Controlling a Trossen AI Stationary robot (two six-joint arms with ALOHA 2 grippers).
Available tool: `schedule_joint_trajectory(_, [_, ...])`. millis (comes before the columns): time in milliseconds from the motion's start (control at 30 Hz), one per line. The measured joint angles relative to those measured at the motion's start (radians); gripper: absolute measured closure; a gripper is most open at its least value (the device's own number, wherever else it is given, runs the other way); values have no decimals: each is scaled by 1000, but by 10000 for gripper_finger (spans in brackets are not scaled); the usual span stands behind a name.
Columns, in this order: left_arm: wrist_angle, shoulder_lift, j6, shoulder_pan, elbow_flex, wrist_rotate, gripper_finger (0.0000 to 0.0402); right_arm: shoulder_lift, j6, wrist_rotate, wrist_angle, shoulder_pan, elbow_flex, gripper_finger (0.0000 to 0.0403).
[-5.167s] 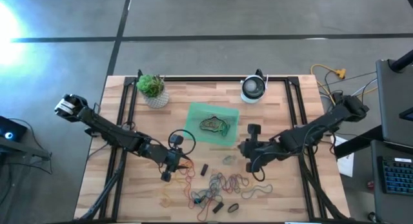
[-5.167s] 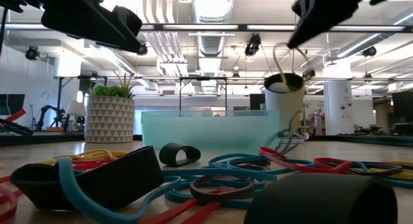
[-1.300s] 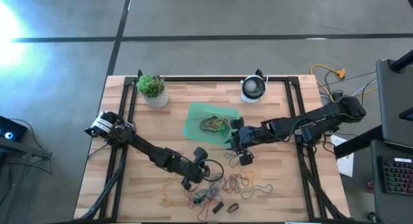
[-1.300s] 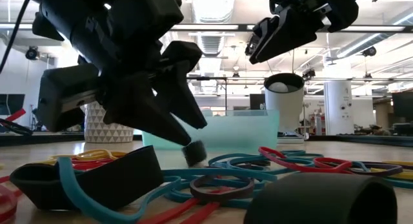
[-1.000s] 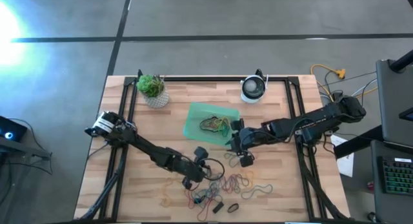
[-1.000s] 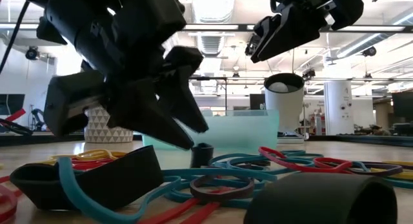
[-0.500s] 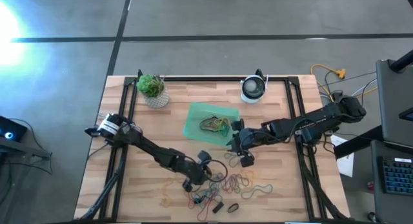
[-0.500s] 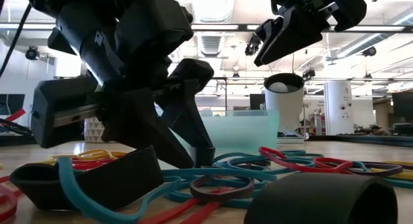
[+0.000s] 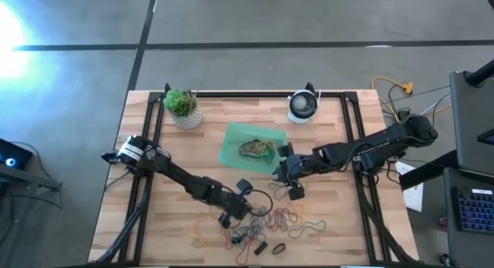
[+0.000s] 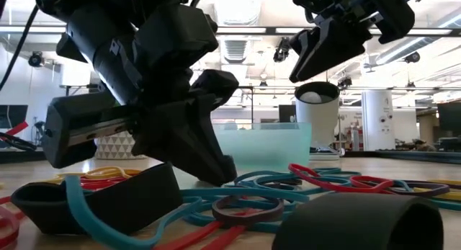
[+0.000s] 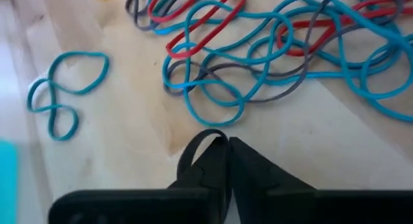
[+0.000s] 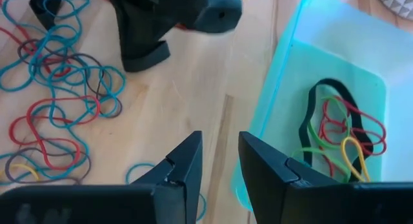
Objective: Pick and place rubber bands into bin
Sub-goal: Put the black rubber band into the green bin
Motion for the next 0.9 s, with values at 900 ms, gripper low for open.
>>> schedule_joint_trajectory(900, [-232,-356,10,438,-9,-180,400,-6,125,80,1,46,-83,333])
